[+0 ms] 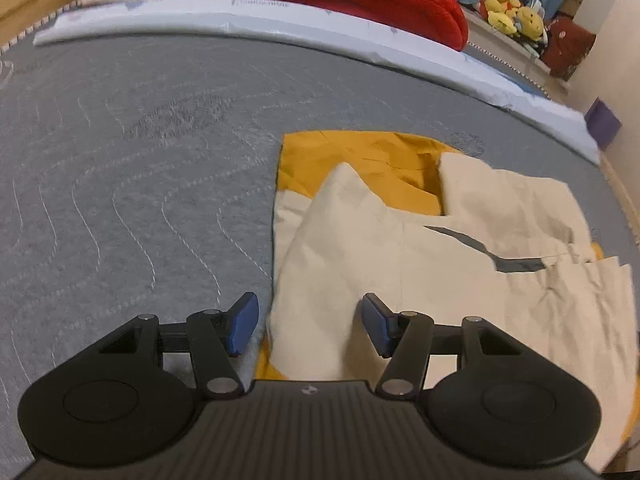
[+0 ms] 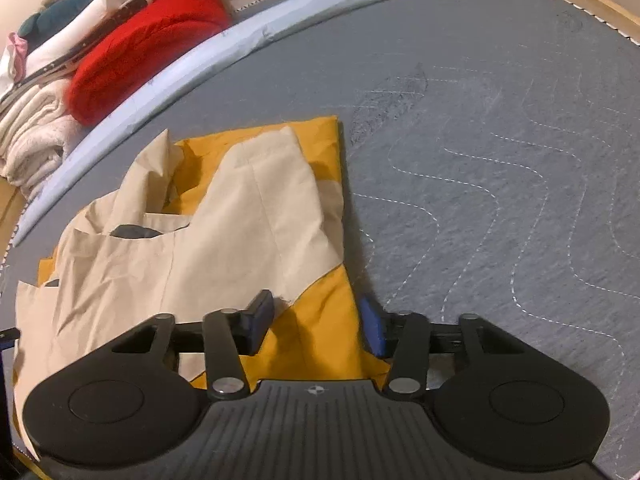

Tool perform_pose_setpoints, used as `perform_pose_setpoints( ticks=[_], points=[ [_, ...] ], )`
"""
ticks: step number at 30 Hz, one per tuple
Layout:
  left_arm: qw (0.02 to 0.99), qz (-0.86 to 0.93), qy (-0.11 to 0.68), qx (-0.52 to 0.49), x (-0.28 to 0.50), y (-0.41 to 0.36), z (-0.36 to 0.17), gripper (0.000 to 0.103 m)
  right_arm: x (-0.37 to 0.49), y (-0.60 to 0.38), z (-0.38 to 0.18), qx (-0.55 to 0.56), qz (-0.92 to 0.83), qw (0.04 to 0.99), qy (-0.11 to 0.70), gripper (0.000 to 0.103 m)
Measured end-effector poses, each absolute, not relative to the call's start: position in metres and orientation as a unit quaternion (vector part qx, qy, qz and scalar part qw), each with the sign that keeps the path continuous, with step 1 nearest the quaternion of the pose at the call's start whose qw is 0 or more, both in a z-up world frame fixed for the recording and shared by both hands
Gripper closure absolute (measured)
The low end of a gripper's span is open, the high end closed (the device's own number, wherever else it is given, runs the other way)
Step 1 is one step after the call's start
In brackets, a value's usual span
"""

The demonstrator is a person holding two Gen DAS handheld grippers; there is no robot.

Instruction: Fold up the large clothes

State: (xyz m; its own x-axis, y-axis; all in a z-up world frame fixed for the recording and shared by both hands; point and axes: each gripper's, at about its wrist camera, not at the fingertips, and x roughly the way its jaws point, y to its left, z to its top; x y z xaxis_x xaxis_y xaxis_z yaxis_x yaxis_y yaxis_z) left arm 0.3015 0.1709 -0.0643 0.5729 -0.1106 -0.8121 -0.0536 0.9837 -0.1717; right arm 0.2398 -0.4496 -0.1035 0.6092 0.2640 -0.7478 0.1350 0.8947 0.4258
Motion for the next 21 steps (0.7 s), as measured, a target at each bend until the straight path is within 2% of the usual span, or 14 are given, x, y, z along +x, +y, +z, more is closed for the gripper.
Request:
perform_pose_setpoints(
  ticks=[1, 2, 3, 4, 6, 8, 15, 18, 21],
  points=[
    [0.883, -0.016, 0.461, -0.085, 0.304, 0.168, -0.067, 0.041, 0.240, -0.448, -0.104, 0.224, 0.040, 0.870, 0.437, 0.084],
    [0.884, -0.018, 0.460, -0.083, 0.305, 0.167, -0.068, 0.045, 0.235, -0.447, -0.101, 0.219, 0.043, 0.875, 0.429, 0.091],
    [0.885, -0.021, 0.458, -0.083, 0.307, 0.167, -0.069, 0.060, 0.234, -0.446, -0.100, 0.214, 0.045, 0.878, 0.425, 0.097],
    [0.885, -0.024, 0.458, -0.082, 0.309, 0.164, -0.070, 0.067, 0.234, -0.446, -0.099, 0.209, 0.046, 0.882, 0.420, 0.099],
    [0.883, -0.034, 0.462, -0.076, 0.312, 0.163, -0.071, 0.103, 0.230, -0.447, -0.091, 0.207, 0.053, 0.891, 0.401, 0.101],
    [0.894, -0.044, 0.440, -0.077, 0.309, 0.165, -0.059, 0.103, 0.224, -0.455, -0.078, 0.231, 0.064, 0.895, 0.376, 0.101],
    [0.954, -0.033, 0.280, -0.100, 0.288, 0.184, 0.003, 0.103, 0.211, -0.473, -0.028, 0.294, 0.070, 0.924, 0.232, 0.102],
    [0.963, -0.013, 0.255, -0.086, 0.299, 0.185, 0.001, 0.103, 0.226, -0.466, -0.020, 0.275, 0.061, 0.938, 0.200, 0.102],
    [0.962, 0.008, 0.256, -0.098, 0.319, 0.186, -0.006, 0.103, 0.251, -0.458, -0.022, 0.261, 0.042, 0.943, 0.203, 0.102]
  ],
)
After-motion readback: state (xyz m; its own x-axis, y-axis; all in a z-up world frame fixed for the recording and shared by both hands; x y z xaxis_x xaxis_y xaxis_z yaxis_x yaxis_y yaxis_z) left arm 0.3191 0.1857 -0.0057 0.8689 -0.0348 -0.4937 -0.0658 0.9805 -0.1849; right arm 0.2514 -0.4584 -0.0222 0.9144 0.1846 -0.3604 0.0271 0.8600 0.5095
